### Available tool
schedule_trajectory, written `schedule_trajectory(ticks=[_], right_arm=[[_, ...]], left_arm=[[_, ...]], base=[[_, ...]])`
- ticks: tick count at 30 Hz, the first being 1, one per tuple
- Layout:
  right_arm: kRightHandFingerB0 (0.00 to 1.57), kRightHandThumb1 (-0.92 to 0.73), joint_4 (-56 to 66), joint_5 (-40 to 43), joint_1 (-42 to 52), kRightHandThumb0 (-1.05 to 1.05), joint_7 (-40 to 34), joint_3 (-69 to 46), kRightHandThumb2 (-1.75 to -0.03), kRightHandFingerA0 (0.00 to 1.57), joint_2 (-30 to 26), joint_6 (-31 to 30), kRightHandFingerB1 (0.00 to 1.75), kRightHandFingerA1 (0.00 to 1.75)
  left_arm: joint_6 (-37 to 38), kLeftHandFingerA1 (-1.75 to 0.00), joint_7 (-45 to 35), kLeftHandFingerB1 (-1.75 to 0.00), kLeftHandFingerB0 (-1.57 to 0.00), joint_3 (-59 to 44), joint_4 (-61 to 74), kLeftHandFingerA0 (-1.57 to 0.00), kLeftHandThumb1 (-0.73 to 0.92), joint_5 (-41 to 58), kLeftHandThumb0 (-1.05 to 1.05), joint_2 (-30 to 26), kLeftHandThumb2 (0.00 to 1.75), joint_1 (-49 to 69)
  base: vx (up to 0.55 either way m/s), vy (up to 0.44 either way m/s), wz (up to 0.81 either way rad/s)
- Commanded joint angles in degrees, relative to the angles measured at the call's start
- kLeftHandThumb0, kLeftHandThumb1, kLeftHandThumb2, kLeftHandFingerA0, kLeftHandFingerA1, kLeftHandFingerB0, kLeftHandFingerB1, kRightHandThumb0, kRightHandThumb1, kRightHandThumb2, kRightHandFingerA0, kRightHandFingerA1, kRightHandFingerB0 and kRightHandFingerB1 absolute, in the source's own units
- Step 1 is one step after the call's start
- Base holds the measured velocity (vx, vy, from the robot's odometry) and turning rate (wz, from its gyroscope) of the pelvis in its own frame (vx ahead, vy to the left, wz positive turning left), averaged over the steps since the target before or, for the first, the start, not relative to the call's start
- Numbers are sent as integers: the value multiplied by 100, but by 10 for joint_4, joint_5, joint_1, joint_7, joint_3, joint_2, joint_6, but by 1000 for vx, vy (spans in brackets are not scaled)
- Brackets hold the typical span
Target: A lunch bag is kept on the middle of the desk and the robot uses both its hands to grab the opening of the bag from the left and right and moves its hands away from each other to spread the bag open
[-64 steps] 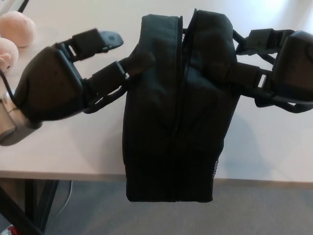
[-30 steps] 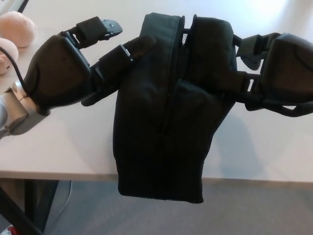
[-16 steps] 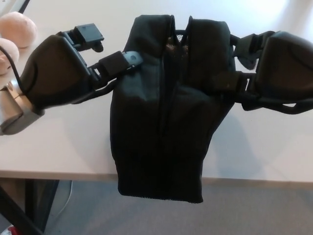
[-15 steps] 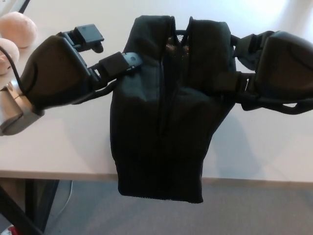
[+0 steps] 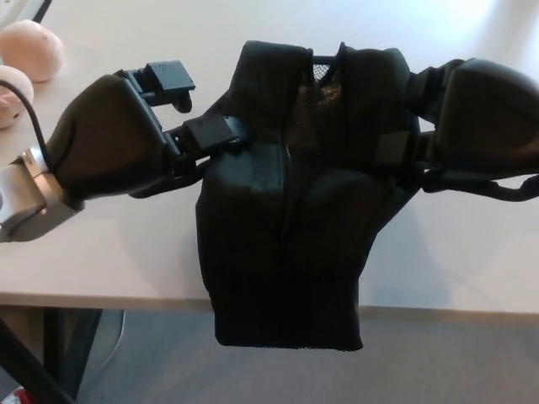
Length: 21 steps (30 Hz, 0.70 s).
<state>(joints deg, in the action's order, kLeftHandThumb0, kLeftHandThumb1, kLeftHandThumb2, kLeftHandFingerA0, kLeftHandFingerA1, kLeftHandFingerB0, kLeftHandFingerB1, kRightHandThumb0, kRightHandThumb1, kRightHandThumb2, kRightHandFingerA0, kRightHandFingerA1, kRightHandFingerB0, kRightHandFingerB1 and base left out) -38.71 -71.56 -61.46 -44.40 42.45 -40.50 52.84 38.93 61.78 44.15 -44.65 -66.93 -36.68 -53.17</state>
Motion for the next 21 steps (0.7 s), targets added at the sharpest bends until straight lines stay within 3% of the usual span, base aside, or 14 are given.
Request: schedule_trajectory(ticks=[1,2,3,4,5,9,10,11,12,15,16,18,21], right_arm=[[92,-46,-15,9,8,-39,10,-1,-57,97,-6,18,53,147],[93,-44,-18,11,10,-40,5,-4,-55,100,-6,17,52,137],[93,-44,-21,13,12,-40,-1,-7,-55,100,-6,16,52,137],[91,-34,-25,18,18,-44,-11,-12,-74,109,-7,17,67,119],[92,-43,-30,17,23,-40,-24,-13,-53,101,-6,18,51,132],[91,-43,-42,10,37,-38,-69,-14,-54,99,-7,13,51,130],[90,-43,-45,12,40,-38,-77,-16,-54,100,-9,15,50,117],[76,-40,-49,15,46,-43,-86,-19,-79,101,-10,12,60,93],[88,-44,-55,19,57,-38,-103,-25,-54,105,-13,7,48,84],[87,-43,-64,24,73,-36,-129,-37,-54,105,-19,2,49,69],[87,-43,-67,27,77,-36,-131,-41,-54,105,-20,1,49,69],[87,-45,-70,33,103,-36,-154,-60,-54,106,-30,-19,49,75],[86,-47,-78,41,121,-37,-160,-80,-55,105,-35,-38,48,70]], left_arm=[[24,-60,-77,-45,-76,5,-8,-87,53,8,-27,-11,57,22],[22,-65,-74,-47,-80,7,-10,-89,50,4,-28,-12,55,23],[20,-65,-70,-47,-80,9,-12,-89,50,0,-28,-13,55,23],[19,-68,-77,-47,-79,9,-14,-86,51,1,-28,-14,55,26],[13,-68,-75,-48,-80,11,-21,-87,50,-3,-28,-12,55,31],[4,-72,-97,-49,-82,9,-35,-87,54,4,-28,-7,56,41],[5,-82,-103,-50,-83,4,-42,-86,56,13,-32,-4,57,45],[6,-96,-113,-59,-84,0,-50,-81,61,23,-34,0,58,50],[7,-97,-122,-64,-85,-6,-65,-82,59,37,-31,6,57,58],[1,-103,-130,-68,-83,-18,-80,-82,62,53,-31,9,59,68],[-2,-103,-140,-68,-83,-25,-81,-82,62,61,-31,9,59,73],[5,-125,-124,-93,-80,-48,-102,-82,65,88,-29,14,59,90],[-2,-130,-113,-99,-76,-65,-120,-79,64,98,-27,19,60,99]], base=[[0,0,0],[0,0,0],[0,0,0],[0,0,0],[0,0,0],[0,0,0],[0,0,0],[0,0,0],[0,0,0],[0,0,0],[0,0,0],[0,0,0],[0,0,0]])
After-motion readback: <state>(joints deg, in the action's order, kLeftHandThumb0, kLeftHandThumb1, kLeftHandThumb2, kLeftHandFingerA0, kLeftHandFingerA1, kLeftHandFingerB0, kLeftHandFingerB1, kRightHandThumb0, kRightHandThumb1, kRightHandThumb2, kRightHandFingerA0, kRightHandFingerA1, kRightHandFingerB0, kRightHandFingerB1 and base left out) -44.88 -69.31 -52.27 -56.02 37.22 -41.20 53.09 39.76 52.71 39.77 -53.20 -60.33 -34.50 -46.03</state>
